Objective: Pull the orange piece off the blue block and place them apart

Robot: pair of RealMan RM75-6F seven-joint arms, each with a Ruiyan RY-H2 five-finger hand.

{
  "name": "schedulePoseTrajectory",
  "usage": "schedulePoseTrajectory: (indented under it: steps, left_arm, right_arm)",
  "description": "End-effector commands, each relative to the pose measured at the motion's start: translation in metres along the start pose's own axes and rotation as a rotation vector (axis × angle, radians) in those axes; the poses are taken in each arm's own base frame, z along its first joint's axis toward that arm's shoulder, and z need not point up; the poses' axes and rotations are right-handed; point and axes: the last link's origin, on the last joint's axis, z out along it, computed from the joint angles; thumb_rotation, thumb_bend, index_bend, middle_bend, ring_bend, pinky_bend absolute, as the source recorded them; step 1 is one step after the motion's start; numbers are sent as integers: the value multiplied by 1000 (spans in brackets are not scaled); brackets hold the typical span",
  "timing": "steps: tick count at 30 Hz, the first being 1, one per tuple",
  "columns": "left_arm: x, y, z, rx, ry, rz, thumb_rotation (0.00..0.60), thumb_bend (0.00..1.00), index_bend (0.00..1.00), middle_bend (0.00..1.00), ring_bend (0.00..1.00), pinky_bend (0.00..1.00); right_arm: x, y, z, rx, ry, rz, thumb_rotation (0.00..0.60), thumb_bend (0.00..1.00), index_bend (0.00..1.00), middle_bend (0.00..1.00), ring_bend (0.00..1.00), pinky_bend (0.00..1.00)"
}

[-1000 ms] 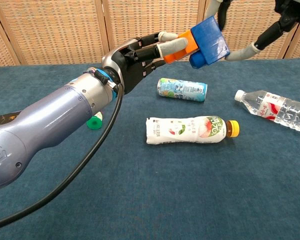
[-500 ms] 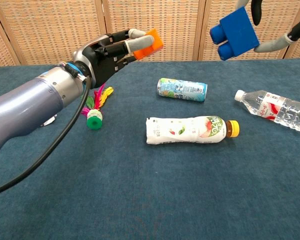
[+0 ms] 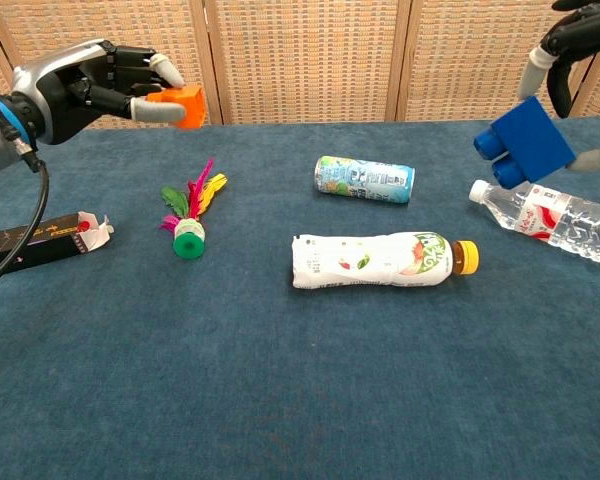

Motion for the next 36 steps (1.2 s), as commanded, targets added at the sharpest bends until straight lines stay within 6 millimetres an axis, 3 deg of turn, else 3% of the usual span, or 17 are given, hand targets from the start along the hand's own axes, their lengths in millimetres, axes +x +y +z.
schedulePoseTrajectory:
  steps: [1, 5, 7, 8, 9, 10, 11, 12, 18, 24, 28, 36]
  left_arm:
    - [30, -18, -19, 23, -15, 328, 600, 235, 542, 535, 0, 0]
    - [41, -31, -29, 58, -25, 505, 600, 236, 542, 517, 0, 0]
    - [42, -37, -32, 73, -25, 554, 600, 232, 522, 443, 0, 0]
    - [43, -40, -34, 81, -26, 576, 600, 201, 451, 344, 0, 0]
    - [43, -43, -35, 87, -26, 591, 600, 138, 319, 210, 0, 0]
    - [42, -45, -36, 93, -28, 605, 600, 90, 215, 128, 0, 0]
    - [40, -47, -37, 97, -32, 610, 600, 32, 85, 40, 0, 0]
    - [39, -49, -38, 103, -40, 611, 600, 3, 16, 3, 0, 0]
    - [43, -45, -43, 88, -24, 617, 600, 0, 0, 0, 0, 0]
    - [67, -32, -66, 81, 70, 641, 600, 0, 0, 0, 0, 0]
    - [89, -24, -108, 128, 167, 680, 600, 0, 0, 0, 0, 0]
    - [108, -26, -185, 301, 275, 797, 600, 0, 0, 0, 0, 0]
  right_arm:
    - [-7, -3, -1, 4, -22, -6, 600, 146, 560, 550, 228, 0]
    - [-15, -7, -1, 9, -44, -19, 600, 146, 560, 550, 228, 0]
    - [-18, -8, -1, 9, -57, -28, 600, 129, 504, 519, 228, 0]
    - [-20, -8, -1, 10, -62, -32, 600, 102, 440, 469, 221, 0]
    - [-21, -8, -1, 11, -72, -37, 600, 58, 308, 351, 176, 0]
    - [-23, -7, -3, 6, -97, -46, 600, 17, 167, 206, 108, 0]
    - [-23, -7, -4, -1, -113, -50, 600, 2, 95, 122, 62, 0]
    - [-24, -6, -5, -17, -143, -52, 600, 0, 31, 41, 11, 0]
    - [-12, -12, -10, -63, -168, -25, 600, 0, 0, 0, 0, 0]
    - [10, -17, -31, -98, -143, 1, 600, 0, 0, 0, 0, 0]
    - [22, -9, -63, -150, -115, -21, 600, 0, 0, 0, 0, 0]
    - [25, 4, -122, -312, -55, -34, 600, 0, 0, 0, 0, 0]
